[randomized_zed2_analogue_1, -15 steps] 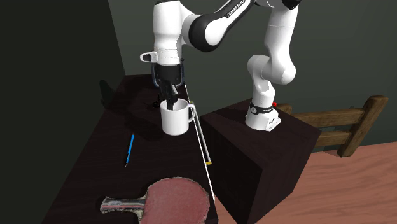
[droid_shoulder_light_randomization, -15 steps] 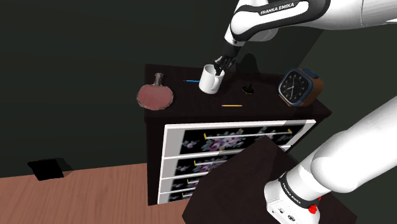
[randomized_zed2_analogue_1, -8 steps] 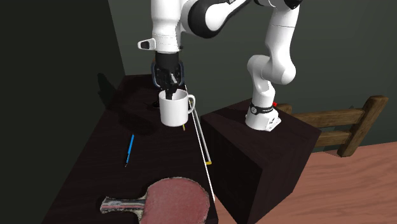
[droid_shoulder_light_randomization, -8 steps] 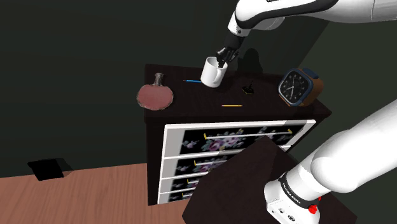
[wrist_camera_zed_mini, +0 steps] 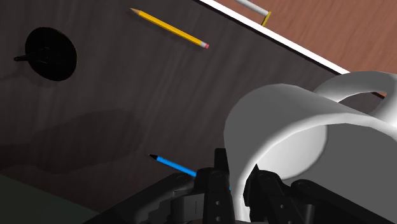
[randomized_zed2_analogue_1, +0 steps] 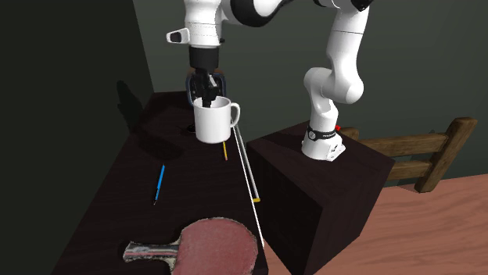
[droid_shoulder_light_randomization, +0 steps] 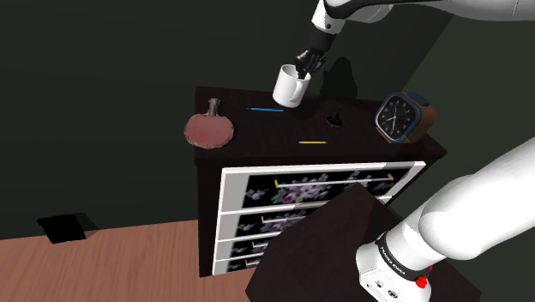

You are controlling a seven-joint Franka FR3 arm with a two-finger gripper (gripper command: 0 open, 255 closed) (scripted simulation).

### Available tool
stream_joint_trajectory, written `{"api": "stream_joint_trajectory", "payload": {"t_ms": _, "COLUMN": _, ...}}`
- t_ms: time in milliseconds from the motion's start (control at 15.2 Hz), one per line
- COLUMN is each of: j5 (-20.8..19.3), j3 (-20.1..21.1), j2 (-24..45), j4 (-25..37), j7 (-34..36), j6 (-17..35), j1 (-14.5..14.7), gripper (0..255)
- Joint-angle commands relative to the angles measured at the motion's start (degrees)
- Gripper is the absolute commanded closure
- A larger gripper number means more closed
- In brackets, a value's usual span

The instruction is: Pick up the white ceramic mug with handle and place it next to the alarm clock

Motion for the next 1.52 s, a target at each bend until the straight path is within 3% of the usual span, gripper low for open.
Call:
{"api": "stream_joint_trajectory", "payload": {"t_ms": 0, "j5": -0.02, "j3": -0.02, "j2": -0.13, "j4": 1.41, "j7": 0.0, "j6": -1.54, "j1": -0.02, "gripper": 255}}
{"api": "stream_joint_trajectory", "payload": {"t_ms": 1320, "j5": -0.13, "j3": -0.07, "j2": 0.91, "j4": 18.06, "j7": 0.42, "j6": -17.13, "j1": -0.05, "gripper": 255}}
{"api": "stream_joint_trajectory", "payload": {"t_ms": 1452, "j5": -0.1, "j3": -0.8, "j2": 0.17, "j4": 17.47, "j7": -0.88, "j6": -17.32, "j1": -0.62, "gripper": 255}}
